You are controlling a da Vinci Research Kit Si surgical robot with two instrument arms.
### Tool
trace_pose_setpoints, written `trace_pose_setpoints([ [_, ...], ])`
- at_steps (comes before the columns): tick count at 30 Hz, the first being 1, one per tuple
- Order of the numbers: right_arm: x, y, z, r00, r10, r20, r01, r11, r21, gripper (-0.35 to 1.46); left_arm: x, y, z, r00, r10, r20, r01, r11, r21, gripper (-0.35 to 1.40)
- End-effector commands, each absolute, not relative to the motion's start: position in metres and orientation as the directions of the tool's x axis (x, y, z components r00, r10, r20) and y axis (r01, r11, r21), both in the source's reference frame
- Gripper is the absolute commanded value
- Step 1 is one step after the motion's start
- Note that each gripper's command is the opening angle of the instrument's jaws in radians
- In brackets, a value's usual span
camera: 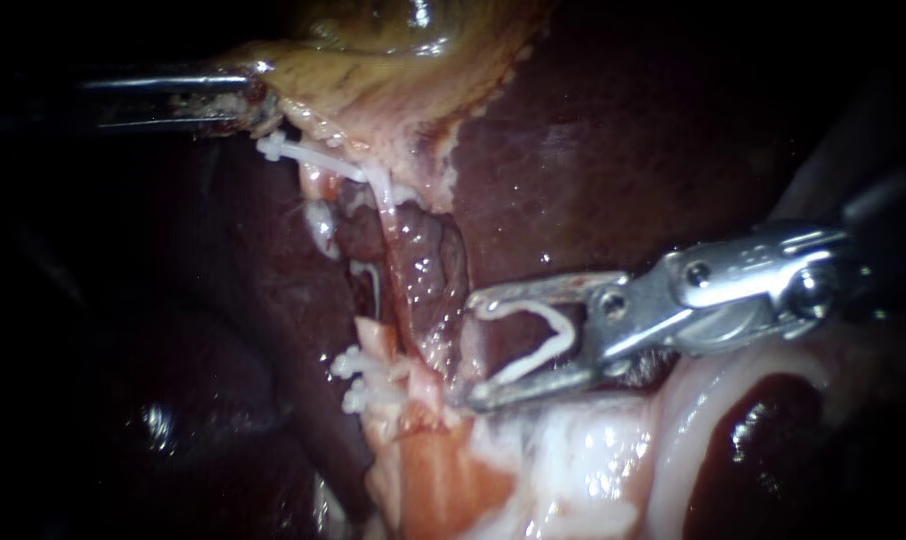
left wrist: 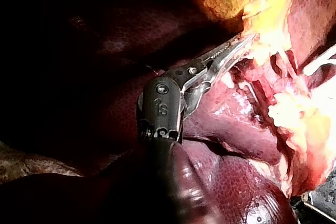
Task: Clipping first clip right tube
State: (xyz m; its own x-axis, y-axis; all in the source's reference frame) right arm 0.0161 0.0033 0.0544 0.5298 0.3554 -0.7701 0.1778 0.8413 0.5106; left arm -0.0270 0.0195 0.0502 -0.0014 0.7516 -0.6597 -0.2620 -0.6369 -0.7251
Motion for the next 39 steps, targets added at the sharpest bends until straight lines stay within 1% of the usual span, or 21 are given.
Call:
trace_pose_setpoints([
  [1,0.0168,0.0032,0.0546,0.532,0.354,-0.77,0.181,0.84,0.511,0.5,-0.027,0.0196,0.0502,-0.001,0.751,-0.66,-0.262,-0.637,-0.725,-0.35],
  [6,0.0202,0.0028,0.0558,0.537,0.353,-0.767,0.198,0.83,0.521,0.5,-0.0271,0.0196,0.0502,-0.001,0.751,-0.66,-0.263,-0.637,-0.725,-0.35],
  [9,0.0215,0.0027,0.0561,0.526,0.379,-0.761,0.209,0.81,0.548,0.5,-0.0272,0.0196,0.0502,-0.001,0.751,-0.66,-0.263,-0.637,-0.725,-0.35],
  [12,0.0219,0.0027,0.056,0.478,0.444,-0.758,0.227,0.771,0.595,0.5,-0.0272,0.0195,0.0502,-0.001,0.751,-0.66,-0.263,-0.637,-0.724,-0.35],
  [13,0.0218,0.0026,0.0559,0.449,0.479,-0.754,0.235,0.751,0.617,0.5,-0.0272,0.0195,0.0502,-0.001,0.751,-0.66,-0.263,-0.637,-0.724,-0.35],
  [17,0.022,0.0022,0.0552,0.363,0.562,-0.743,0.278,0.696,0.662,0.5,-0.0272,0.0196,0.0503,-0.001,0.751,-0.66,-0.263,-0.637,-0.725,-0.35],
  [19,0.0221,0.0019,0.0549,0.343,0.586,-0.734,0.298,0.673,0.677,0.5,-0.0271,0.0196,0.0504,0.001,0.75,-0.661,-0.262,-0.638,-0.724,-0.35],
  [22,0.0223,0.0015,0.0542,0.336,0.597,-0.729,0.332,0.649,0.684,0.5,-0.0271,0.0195,0.0507,-0.005,0.75,-0.661,-0.263,-0.639,-0.723,-0.35],
  [26,0.0223,0.0011,0.0535,0.343,0.584,-0.735,0.369,0.636,0.678,0.47,-0.0271,0.0195,0.0509,-0.005,0.75,-0.661,-0.263,-0.639,-0.723,-0.35],
  [31,0.0221,0.0012,0.0537,0.358,0.583,-0.73,0.398,0.612,0.684,0.42,-0.0271,0.0195,0.0509,-0.008,0.75,-0.661,-0.264,-0.639,-0.723,-0.35],
  [35,0.0215,0.0015,0.0538,0.365,0.586,-0.723,0.406,0.599,0.69,0.28,-0.0271,0.0195,0.0509,-0.008,0.75,-0.661,-0.264,-0.639,-0.723,-0.35],
  [39,0.0209,0.0019,0.0535,0.367,0.592,-0.718,0.406,0.592,0.696,0.08,-0.0271,0.0195,0.0509,-0.008,0.75,-0.661,-0.264,-0.639,-0.723,-0.35],
])
